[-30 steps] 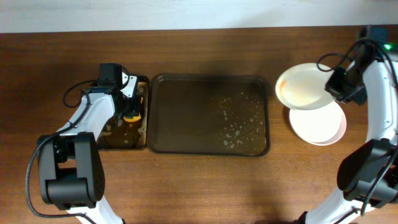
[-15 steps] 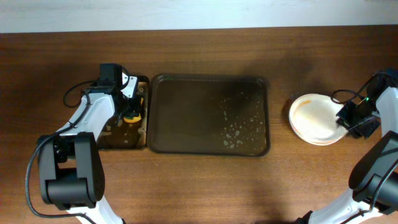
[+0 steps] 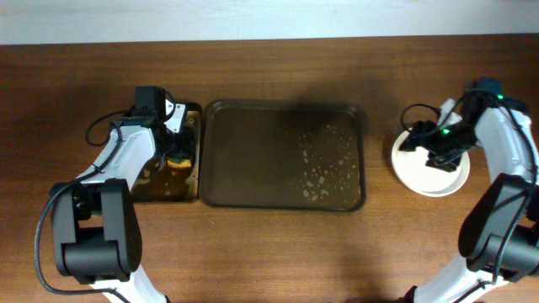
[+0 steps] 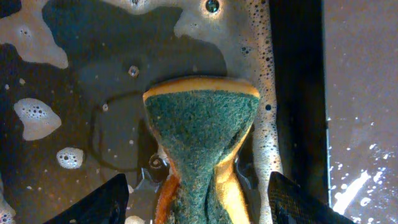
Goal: Clean dirty plates on tray and stack at the side
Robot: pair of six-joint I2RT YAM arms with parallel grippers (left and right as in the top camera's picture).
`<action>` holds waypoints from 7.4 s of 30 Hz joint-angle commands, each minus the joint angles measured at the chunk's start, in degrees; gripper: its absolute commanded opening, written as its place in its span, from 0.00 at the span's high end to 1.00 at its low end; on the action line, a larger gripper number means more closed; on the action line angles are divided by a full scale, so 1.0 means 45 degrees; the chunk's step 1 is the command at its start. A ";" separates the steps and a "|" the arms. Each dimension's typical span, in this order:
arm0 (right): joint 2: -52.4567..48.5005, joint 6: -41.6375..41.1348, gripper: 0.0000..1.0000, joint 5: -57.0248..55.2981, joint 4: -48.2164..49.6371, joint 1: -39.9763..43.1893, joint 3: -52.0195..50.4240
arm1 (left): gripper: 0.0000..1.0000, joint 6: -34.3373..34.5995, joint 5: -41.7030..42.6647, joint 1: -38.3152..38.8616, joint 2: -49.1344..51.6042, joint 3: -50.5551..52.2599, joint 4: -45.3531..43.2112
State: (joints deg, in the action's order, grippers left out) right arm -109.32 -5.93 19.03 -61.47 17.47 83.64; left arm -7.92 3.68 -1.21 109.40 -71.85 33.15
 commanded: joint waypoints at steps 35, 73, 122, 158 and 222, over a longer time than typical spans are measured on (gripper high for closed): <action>0.0306 0.0277 0.30 -0.0087 0.0165 -0.1739 -0.0049 | 0.67 0.1617 -0.0355 0.0005 0.0719 -0.0471 0.0151; 0.0306 0.0277 0.33 -0.0092 -0.0058 -0.1739 -0.0049 | 0.85 0.2623 -0.1744 -0.0019 -0.0121 0.2948 -0.2467; 0.0306 0.0277 0.34 -0.0092 -0.0194 -0.1739 -0.0049 | 0.84 0.2618 -0.1103 -0.0019 -0.0097 0.1316 -0.4313; 0.5542 0.0214 0.02 -0.3099 0.0369 -0.4299 -0.1180 | 0.00 0.2623 -0.0432 -0.0029 -0.6203 -0.0986 0.6824; 2.4247 0.0277 0.02 -0.3866 1.5402 -0.3764 -1.8520 | 0.00 0.2429 -0.1107 -0.0029 -1.6854 0.6067 0.2837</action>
State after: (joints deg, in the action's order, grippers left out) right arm -1.65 -4.49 2.33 3.68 -1.54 3.53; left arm 3.92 -0.71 -1.17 33.74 -44.77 46.02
